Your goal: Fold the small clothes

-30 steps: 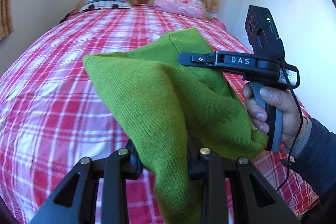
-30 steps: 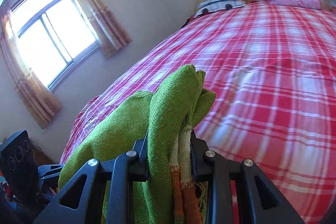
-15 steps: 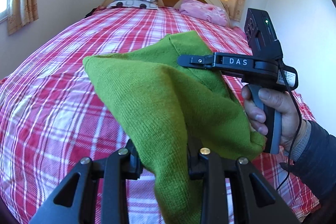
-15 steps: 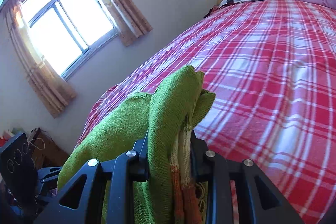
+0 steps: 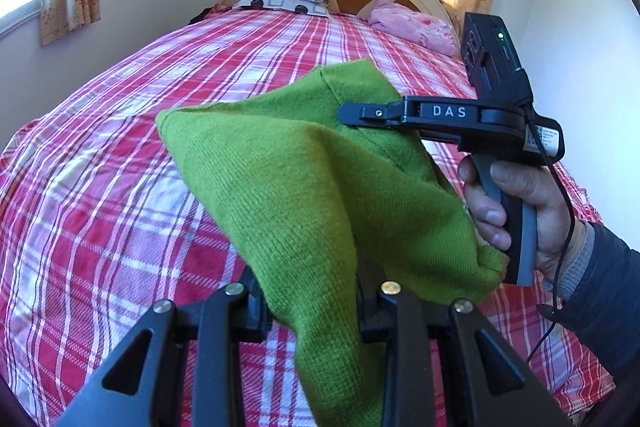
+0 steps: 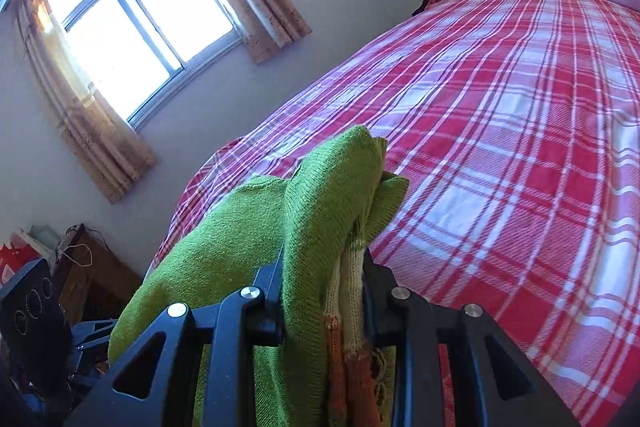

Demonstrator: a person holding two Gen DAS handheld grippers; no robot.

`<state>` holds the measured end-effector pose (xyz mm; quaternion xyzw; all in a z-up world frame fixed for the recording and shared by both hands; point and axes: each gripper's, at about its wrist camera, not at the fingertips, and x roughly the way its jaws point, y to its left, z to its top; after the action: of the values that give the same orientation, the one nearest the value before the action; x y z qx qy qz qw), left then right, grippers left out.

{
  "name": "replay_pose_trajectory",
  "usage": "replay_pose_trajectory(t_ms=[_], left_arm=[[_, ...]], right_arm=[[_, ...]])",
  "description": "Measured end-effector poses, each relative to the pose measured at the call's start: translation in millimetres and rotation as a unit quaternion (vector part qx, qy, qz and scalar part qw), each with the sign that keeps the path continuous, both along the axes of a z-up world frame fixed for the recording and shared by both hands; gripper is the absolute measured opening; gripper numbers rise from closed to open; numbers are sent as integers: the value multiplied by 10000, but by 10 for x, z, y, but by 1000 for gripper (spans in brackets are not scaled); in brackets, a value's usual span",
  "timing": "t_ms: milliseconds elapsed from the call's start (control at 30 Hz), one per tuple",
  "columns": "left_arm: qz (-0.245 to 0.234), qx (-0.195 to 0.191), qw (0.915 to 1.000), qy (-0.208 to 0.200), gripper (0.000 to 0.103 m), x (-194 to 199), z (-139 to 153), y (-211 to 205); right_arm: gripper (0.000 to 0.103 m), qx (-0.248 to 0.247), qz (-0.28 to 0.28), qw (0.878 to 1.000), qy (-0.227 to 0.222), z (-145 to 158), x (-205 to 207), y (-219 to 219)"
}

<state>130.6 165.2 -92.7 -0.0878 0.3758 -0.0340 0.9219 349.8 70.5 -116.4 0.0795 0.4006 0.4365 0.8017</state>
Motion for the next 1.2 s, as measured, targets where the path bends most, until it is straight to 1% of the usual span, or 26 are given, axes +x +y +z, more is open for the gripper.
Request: replay_pose_trajectory(t_ms=[333,533,667,900,1033,1133,1167,1200], left_arm=[[96,-3,9999,32,31,-117,-46,61],[127,-27,9998,156,31,-162,-183,101],[161,-52,9996,218,31,-198,-265,105],[204,-100,9995,203,32,-206,-343,116],[242,-130,9993,235,35,-197,-406,126],[262,-123,9993,227,38,-201,-416,127],[284,-113,9993,232,42,-200,-417,127],[321,-83,9992,241,44,-200,-417,128]], right_arm=[[28,-81,203,9997,70,-56,9,175],[28,-194,278,9993,130,-127,54,267],[28,-217,267,9993,166,-168,67,294],[28,-293,182,9992,203,-227,103,301],[28,-498,79,9985,217,-310,126,308],[28,-532,31,9982,262,-358,150,303],[29,-536,22,9982,270,-369,155,303],[29,-556,15,9981,261,-377,157,307]])
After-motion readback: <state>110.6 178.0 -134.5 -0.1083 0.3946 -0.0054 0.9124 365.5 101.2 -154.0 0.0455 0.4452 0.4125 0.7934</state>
